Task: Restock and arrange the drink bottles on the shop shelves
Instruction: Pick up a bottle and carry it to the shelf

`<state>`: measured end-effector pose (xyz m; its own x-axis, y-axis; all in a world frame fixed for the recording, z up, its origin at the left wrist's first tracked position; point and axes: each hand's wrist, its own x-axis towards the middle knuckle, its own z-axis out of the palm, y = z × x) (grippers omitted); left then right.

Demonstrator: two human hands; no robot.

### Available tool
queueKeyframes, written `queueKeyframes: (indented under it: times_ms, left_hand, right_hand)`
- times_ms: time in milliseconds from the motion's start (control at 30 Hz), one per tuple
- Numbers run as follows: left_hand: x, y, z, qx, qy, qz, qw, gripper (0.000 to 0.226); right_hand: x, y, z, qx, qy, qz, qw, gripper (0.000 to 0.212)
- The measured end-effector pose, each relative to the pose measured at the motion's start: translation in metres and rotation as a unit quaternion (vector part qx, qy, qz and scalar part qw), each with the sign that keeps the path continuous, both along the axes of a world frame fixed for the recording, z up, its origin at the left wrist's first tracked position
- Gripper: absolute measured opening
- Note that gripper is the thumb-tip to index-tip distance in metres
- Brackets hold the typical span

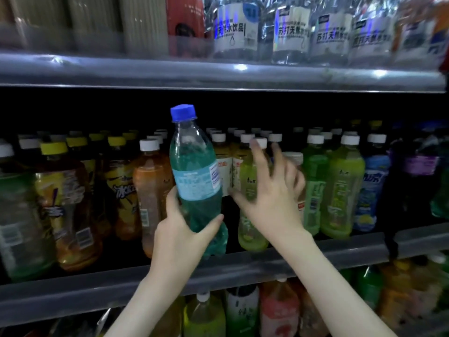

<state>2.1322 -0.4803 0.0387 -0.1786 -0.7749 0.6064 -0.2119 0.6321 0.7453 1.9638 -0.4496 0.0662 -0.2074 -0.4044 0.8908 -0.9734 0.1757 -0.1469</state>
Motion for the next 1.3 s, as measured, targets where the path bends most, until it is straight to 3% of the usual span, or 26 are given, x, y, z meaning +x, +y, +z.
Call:
queueKeyframes:
  times_ms: [133,267,400,533,700,833,1000,1300]
  left_hand:
    - [-0.004,-0.002,-0.001,0.012,0.022,-0.005,1.0,0.086]
    - [-0.007,-0.001,-0.004,0.007,0.034,-0.016,0.999,0.087]
    - [-0.013,0.012,-0.004,-0.015,0.033,-0.017,0.999,0.092]
    - [-0.026,0.031,-0.001,-0.059,0.003,-0.012,0.998,0.091]
    - [-0.049,0.065,0.008,-0.105,-0.004,0.028,0.994,0.09]
    - [-0.082,0.098,0.01,-0.108,0.017,0.041,0.993,0.092]
    - [-0.146,0.135,0.01,-0.092,0.035,0.04,0.994,0.086]
    - [-0.235,0.164,-0.002,-0.018,0.088,0.079,0.993,0.074]
  right_hand:
    - [0.003,-0.018,-0.006,0.016,0.026,-0.02,0.999,0.079]
    - [0.002,-0.003,-0.012,-0.017,0.011,0.146,0.989,0.072]
    - [0.003,0.021,-0.025,-0.031,0.058,0.215,0.974,0.068]
    - [-0.016,0.044,-0.028,-0.111,0.054,0.28,0.952,0.055]
    - [-0.046,0.083,-0.02,-0.244,0.047,0.313,0.917,0.06]
    - [-0.088,0.121,-0.012,-0.262,0.032,0.359,0.895,0.061]
    - [-0.167,0.163,-0.008,-0.243,-0.021,0.359,0.901,0.06]
    - [-0.29,0.166,-0.004,-0.216,-0.078,0.263,0.937,0.058]
